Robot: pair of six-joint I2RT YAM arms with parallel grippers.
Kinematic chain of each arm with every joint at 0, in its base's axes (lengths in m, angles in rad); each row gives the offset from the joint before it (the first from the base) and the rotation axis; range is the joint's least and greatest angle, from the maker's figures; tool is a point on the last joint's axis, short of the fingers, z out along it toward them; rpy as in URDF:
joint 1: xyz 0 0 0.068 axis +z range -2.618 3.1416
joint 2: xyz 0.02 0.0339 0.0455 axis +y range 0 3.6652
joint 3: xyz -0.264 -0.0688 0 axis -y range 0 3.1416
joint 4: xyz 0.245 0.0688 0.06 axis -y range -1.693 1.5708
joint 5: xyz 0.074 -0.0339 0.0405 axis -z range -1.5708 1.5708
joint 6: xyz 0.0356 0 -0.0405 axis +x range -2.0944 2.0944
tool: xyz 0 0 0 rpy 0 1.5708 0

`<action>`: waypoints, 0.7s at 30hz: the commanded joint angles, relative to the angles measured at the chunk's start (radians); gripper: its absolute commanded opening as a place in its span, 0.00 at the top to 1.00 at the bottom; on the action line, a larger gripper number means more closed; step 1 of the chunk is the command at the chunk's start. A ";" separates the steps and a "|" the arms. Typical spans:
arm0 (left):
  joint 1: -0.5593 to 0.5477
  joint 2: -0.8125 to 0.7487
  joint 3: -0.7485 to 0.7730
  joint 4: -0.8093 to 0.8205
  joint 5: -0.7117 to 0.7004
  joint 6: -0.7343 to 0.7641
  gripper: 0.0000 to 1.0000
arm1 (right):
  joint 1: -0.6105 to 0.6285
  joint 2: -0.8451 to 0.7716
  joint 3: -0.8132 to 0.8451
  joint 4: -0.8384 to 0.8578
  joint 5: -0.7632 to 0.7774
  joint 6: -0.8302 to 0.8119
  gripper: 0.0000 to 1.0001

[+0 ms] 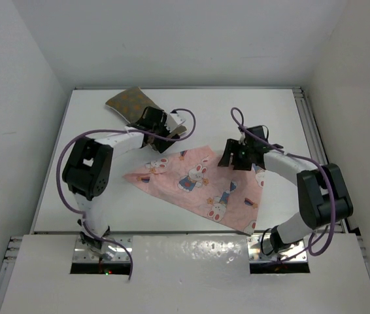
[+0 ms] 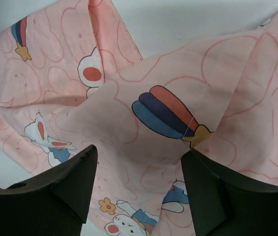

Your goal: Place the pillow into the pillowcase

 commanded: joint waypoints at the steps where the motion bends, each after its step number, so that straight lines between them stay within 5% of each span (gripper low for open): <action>1: -0.005 0.063 0.069 0.072 -0.071 0.039 0.00 | 0.007 0.014 0.043 0.005 0.015 -0.019 0.32; 3: -0.007 0.086 0.086 0.060 -0.067 0.045 0.02 | 0.007 0.028 0.054 0.006 0.015 -0.019 0.35; 6: -0.005 0.115 0.107 0.037 -0.027 0.050 0.32 | 0.007 0.043 0.064 0.002 0.016 -0.016 0.49; 8: -0.002 0.131 0.133 0.019 -0.002 0.050 0.73 | 0.007 0.049 0.072 -0.006 0.016 -0.019 0.63; 9: -0.002 0.137 0.142 0.008 -0.008 0.029 0.94 | 0.012 0.051 0.077 -0.008 0.016 -0.019 0.80; 10: 0.001 0.140 0.159 0.009 -0.017 0.013 1.00 | 0.012 0.049 0.084 -0.011 0.016 -0.024 0.88; 12: 0.018 0.131 0.181 -0.007 0.001 -0.017 1.00 | 0.032 0.049 0.100 -0.018 0.021 -0.041 1.00; 17: 0.083 0.091 0.357 -0.125 0.122 -0.068 1.00 | 0.099 0.051 0.164 0.003 -0.016 -0.122 1.00; 21: 0.096 0.021 0.527 -0.266 0.202 -0.032 1.00 | 0.154 0.054 0.184 0.167 -0.230 -0.122 1.00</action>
